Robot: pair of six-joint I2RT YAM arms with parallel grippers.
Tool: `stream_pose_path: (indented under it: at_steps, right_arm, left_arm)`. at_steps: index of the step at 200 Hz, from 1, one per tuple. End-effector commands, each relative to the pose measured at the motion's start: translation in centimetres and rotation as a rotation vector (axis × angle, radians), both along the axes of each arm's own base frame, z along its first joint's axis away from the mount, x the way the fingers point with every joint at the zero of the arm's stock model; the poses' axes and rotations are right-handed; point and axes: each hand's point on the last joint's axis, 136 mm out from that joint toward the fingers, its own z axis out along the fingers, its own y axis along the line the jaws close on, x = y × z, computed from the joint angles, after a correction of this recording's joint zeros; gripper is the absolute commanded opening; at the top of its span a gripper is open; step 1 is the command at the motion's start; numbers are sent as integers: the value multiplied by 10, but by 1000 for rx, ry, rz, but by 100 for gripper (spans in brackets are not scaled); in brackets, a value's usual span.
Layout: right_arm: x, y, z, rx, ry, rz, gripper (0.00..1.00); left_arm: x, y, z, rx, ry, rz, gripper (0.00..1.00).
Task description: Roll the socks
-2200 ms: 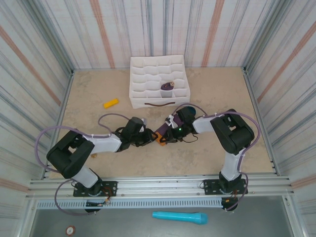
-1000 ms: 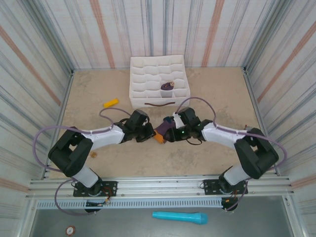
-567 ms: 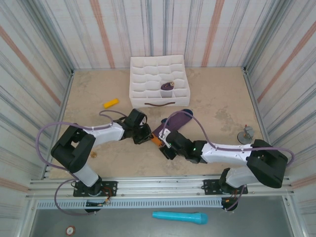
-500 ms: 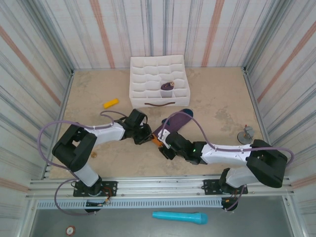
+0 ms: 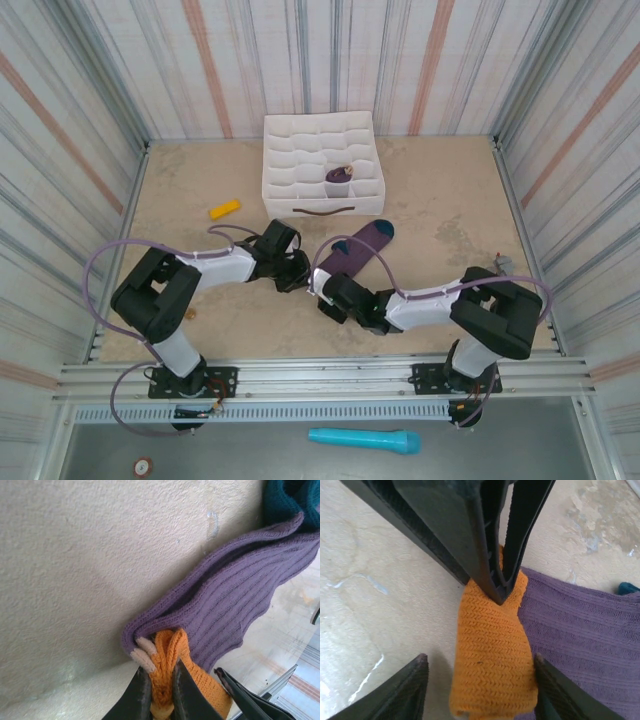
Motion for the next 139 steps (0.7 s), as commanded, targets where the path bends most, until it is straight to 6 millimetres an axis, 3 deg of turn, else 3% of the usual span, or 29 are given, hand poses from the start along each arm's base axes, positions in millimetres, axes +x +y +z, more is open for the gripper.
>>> stream_pose_path:
  at_steps: [1, 24, 47, 59, 107, 119, 139]
  right_arm:
    - [10, 11, 11, 14, -65, -7, 51]
    - [10, 10, 6, 8, -53, -14, 38]
    - [10, 8, 3, 10, -39, -33, 9]
    - [13, 5, 0, 12, -22, -62, 0]
    - [12, -9, -13, 80, 70, -106, 0]
    - [11, -12, -15, 94, 95, -109, 0]
    - [10, -14, -17, 143, 141, -116, 0]
  left_arm:
    - [0, 0, -1, -8, 25, -4, 0]
    - [1, 0, -1, -8, 24, -2, 0]
    - [1, 0, 0, -11, 16, -12, 0]
    - [2, -1, 3, -18, 0, -23, 11]
    - [8, 6, 23, -78, -73, 9, 59]
    - [9, 9, 30, -81, -99, 18, 66]
    - [11, 19, 39, -64, -151, 52, 70]
